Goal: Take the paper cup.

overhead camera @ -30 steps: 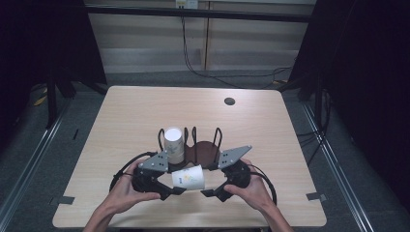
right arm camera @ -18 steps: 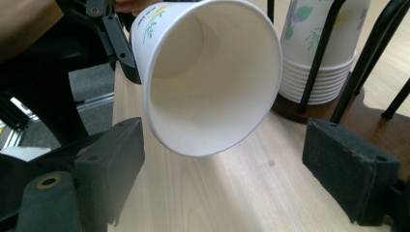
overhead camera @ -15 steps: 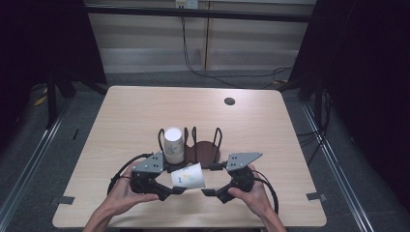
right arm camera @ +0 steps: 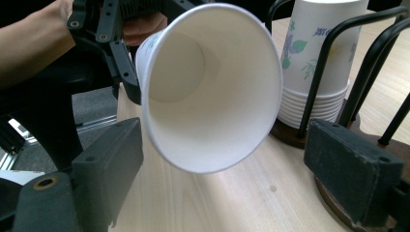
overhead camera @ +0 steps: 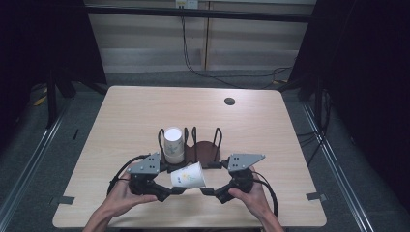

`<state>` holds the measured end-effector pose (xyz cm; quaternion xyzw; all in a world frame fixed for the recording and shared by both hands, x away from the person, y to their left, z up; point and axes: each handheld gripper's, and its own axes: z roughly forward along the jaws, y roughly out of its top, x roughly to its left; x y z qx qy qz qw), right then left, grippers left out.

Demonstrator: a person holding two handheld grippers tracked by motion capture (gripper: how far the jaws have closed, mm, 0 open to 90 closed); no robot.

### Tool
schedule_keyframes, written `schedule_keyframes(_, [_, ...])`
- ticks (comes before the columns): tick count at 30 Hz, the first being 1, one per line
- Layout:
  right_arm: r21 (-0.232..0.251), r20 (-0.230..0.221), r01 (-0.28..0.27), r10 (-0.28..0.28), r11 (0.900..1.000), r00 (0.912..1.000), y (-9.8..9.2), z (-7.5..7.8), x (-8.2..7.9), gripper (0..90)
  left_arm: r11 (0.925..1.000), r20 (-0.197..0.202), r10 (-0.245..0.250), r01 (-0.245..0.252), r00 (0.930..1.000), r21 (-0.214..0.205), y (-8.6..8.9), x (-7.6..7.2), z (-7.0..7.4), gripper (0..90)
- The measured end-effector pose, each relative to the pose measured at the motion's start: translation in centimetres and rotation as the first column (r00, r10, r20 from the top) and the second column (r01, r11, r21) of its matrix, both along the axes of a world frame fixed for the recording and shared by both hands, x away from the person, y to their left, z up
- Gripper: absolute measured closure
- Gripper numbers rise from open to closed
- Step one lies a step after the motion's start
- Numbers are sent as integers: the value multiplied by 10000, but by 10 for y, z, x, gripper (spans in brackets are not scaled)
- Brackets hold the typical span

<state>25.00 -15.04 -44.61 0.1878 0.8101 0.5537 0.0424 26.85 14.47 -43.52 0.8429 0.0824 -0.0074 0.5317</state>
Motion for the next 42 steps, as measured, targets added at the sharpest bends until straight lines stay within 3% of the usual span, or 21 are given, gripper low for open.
schedule_keyframes(14, [303,-371,-587,598,9978,9975,8,2,4,137,9991,113,-400,399,9991,105,-7,-3,-4,360])
schedule_keyframes(21, [510,-499,-951,977,9942,9940,12,1,6,201,9987,65,-505,504,9987,95,-9,-3,-4,360])
schedule_keyframes(32, [458,-588,-957,983,9944,9934,9,1,7,247,9983,57,-574,573,9983,135,-10,-1,-7,356])
schedule_keyframes(42, [380,-619,-965,987,9946,9932,9,1,7,274,9994,131,-248,245,9996,238,-9,-1,-7,303])
